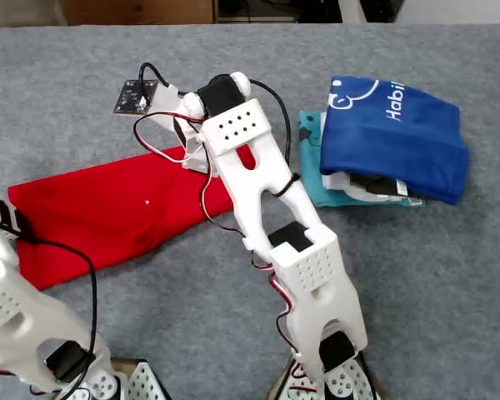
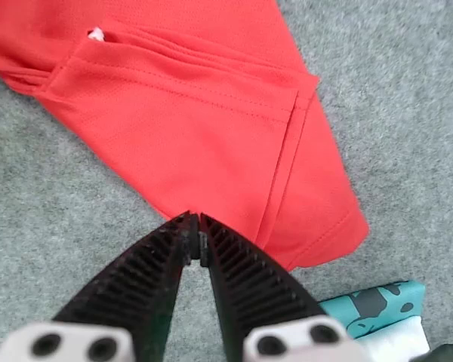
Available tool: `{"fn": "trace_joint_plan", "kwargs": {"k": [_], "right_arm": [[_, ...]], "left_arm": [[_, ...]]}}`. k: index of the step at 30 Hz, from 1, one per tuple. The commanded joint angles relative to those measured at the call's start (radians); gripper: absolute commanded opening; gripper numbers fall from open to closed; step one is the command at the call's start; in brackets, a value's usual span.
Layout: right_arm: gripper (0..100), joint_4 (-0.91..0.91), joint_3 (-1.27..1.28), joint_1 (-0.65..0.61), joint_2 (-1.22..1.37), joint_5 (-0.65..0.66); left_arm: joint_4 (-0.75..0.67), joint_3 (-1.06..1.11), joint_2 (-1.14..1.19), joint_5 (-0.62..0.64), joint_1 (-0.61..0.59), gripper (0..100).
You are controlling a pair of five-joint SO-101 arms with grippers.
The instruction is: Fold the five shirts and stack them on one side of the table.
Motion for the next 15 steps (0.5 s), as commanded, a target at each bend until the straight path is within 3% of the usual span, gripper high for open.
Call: {"fn": "trace_joint_plan", "kwargs": {"k": [1,7,13,15], "right_arm": [[0.2,0.011,-0.013,-0.016,-0.07,-0.011],[0.2,0.011,-0.015,-0.016,-0.07,-0.011],[0.2,0.011,-0.015,-0.016,-0.071,-0.011],[0.2,0.011,-0.015,-0.016,-0.071,-0.011]], "left_arm": [[0.044,-0.063,0.031,0.018,0.014,20],[0.241,-0.292,0.214,0.025,0.015,19],[0.394,-0.594,0.414,0.025,0.014,2],[0.428,-0.671,0.455,0.025,0.009,2]]}}
